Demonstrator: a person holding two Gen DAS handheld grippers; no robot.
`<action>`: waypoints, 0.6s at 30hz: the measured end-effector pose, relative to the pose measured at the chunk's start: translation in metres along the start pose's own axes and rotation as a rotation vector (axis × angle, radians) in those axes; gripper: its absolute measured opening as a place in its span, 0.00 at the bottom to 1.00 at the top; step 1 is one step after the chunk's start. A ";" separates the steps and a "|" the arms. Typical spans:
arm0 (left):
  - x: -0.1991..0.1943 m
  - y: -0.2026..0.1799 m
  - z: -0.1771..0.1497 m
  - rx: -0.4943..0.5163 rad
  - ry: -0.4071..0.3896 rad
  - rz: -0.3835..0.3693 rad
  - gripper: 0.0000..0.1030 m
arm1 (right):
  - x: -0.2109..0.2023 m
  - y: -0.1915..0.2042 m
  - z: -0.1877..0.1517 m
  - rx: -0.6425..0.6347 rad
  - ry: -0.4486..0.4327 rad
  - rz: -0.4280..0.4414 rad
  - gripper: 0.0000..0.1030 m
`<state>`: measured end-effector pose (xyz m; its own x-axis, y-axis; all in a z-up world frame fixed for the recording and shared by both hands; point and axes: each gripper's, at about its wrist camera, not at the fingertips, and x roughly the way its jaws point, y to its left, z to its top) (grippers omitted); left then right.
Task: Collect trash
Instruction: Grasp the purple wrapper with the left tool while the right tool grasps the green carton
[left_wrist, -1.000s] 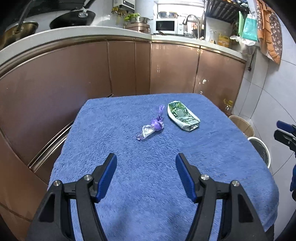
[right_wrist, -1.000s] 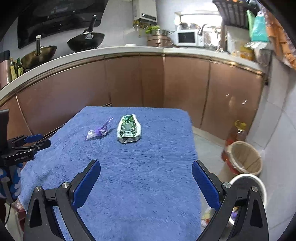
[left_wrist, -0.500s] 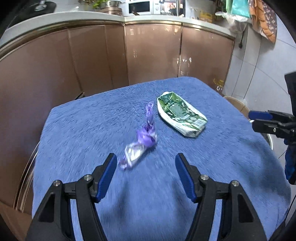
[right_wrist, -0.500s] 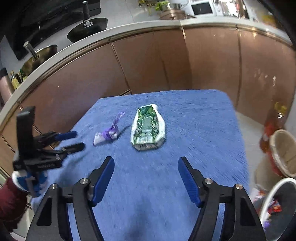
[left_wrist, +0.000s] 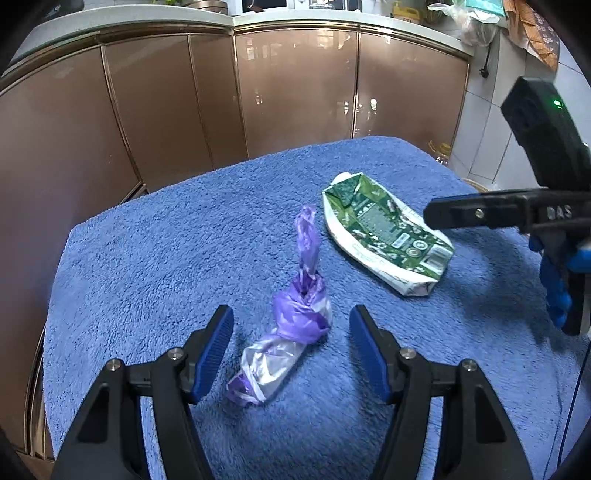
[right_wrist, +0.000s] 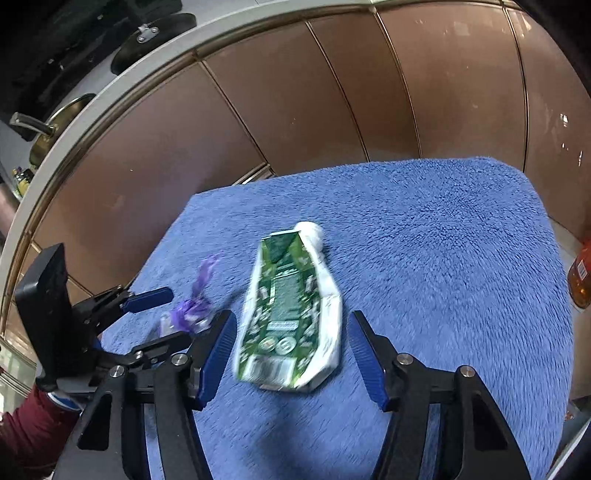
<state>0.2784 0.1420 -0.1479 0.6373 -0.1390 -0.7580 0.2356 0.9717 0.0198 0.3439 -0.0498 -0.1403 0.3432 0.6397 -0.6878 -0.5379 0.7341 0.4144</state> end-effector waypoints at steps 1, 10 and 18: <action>0.002 0.001 0.000 -0.006 0.002 -0.001 0.58 | 0.004 -0.003 0.002 0.005 0.010 0.004 0.58; 0.011 0.005 0.000 -0.025 0.007 -0.017 0.49 | 0.028 -0.015 0.017 0.025 0.076 0.059 0.55; 0.015 0.013 -0.009 -0.071 0.010 -0.025 0.46 | 0.042 0.002 0.021 -0.019 0.119 0.062 0.45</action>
<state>0.2846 0.1546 -0.1643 0.6243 -0.1622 -0.7641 0.1989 0.9790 -0.0453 0.3730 -0.0173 -0.1560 0.2157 0.6517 -0.7272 -0.5703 0.6885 0.4479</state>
